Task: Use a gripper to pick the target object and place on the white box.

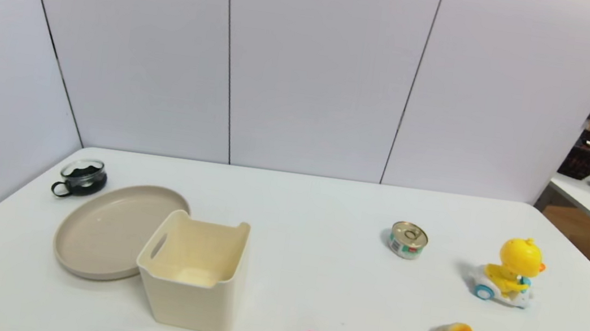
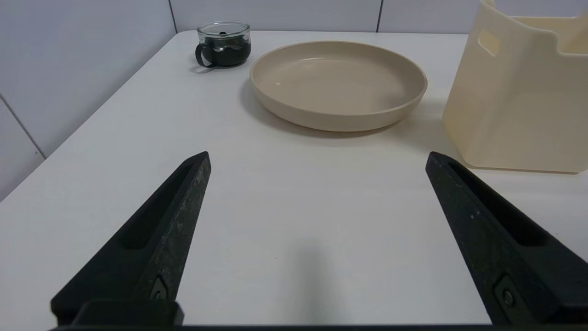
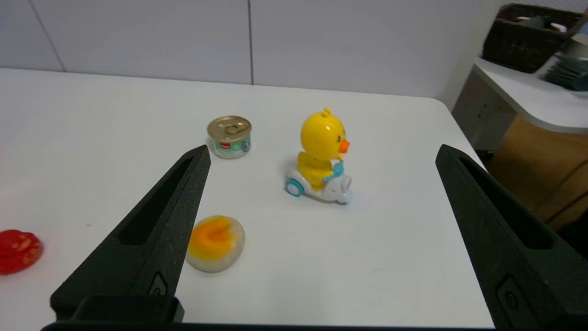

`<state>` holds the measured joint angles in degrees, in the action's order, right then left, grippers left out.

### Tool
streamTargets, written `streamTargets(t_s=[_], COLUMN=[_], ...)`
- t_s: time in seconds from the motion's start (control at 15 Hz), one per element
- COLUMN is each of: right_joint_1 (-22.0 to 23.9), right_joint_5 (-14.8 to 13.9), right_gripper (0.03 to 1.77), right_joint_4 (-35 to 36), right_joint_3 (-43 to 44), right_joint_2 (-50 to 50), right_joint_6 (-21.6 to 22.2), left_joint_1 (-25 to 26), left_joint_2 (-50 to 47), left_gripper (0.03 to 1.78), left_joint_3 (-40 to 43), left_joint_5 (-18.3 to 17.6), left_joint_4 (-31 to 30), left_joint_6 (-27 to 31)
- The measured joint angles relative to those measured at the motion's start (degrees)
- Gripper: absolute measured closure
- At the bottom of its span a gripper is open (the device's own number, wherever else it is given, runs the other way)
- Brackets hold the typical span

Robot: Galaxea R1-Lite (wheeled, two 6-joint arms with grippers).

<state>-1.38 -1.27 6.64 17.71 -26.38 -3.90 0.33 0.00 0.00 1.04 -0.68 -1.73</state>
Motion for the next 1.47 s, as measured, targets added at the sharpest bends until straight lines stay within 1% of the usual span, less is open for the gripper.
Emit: streamTargets(t_s=[0.07,0.13,0.27,0.4,0.53,0.67,0.87,1.0,1.13,1.2,1.4,1.47], right_joint_1=[-0.1,-0.2,0.1,0.7,1.0,1.1,1.1,1.2,1.2,1.2,1.2,1.2], right_joint_5=[-0.9,-1.3,-1.5,-0.9,0.1,0.4,0.9,1.7,1.6,1.4,0.7,0.2], right_gripper=[0.11,0.11,0.11,0.11,0.11,0.11,0.11,0.11,0.11,0.11,0.11,0.11], right_joint_4=[1.3,2.3,3.1,3.4,2.0,-2.2,-3.0,-3.6,-4.8,-5.4,-5.8,-5.8], right_joint_3=[-3.0,-5.9,-10.8,-15.0,-17.0,-17.6,-17.7,-17.7,-17.7,-17.7,-17.7,-17.7], right_joint_2=[3.1,6.3,11.4,16.0,20.2,23.6,25.8,26.4,26.5,26.5,26.5,26.5], right_joint_6=[-0.4,-1.2,-2.4,-3.3,-4.3,-4.8,-4.6,-3.8,-3.0,-1.7,4.0,4.7], left_joint_1=[0.0,0.0,0.0,0.0,0.0,0.0,0.0,0.0,0.0,0.0,0.0,0.0], left_joint_2=[0.0,0.0,0.0,0.0,0.0,0.0,0.0,0.0,0.0,0.0,0.0,0.0], left_gripper=[0.12,0.12,0.12,0.12,0.12,0.12,0.12,0.12,0.12,0.12,0.12,0.12], left_joint_3=[0.0,0.0,0.0,0.0,0.0,0.0,0.0,0.0,0.0,0.0,0.0,0.0], left_joint_5=[0.0,0.0,0.0,0.0,0.0,0.0,0.0,0.0,0.0,0.0,0.0,0.0], left_joint_4=[0.0,0.0,0.0,0.0,0.0,0.0,0.0,0.0,0.0,0.0,0.0,0.0], left_joint_6=[0.0,0.0,0.0,0.0,0.0,0.0,0.0,0.0,0.0,0.0,0.0,0.0])
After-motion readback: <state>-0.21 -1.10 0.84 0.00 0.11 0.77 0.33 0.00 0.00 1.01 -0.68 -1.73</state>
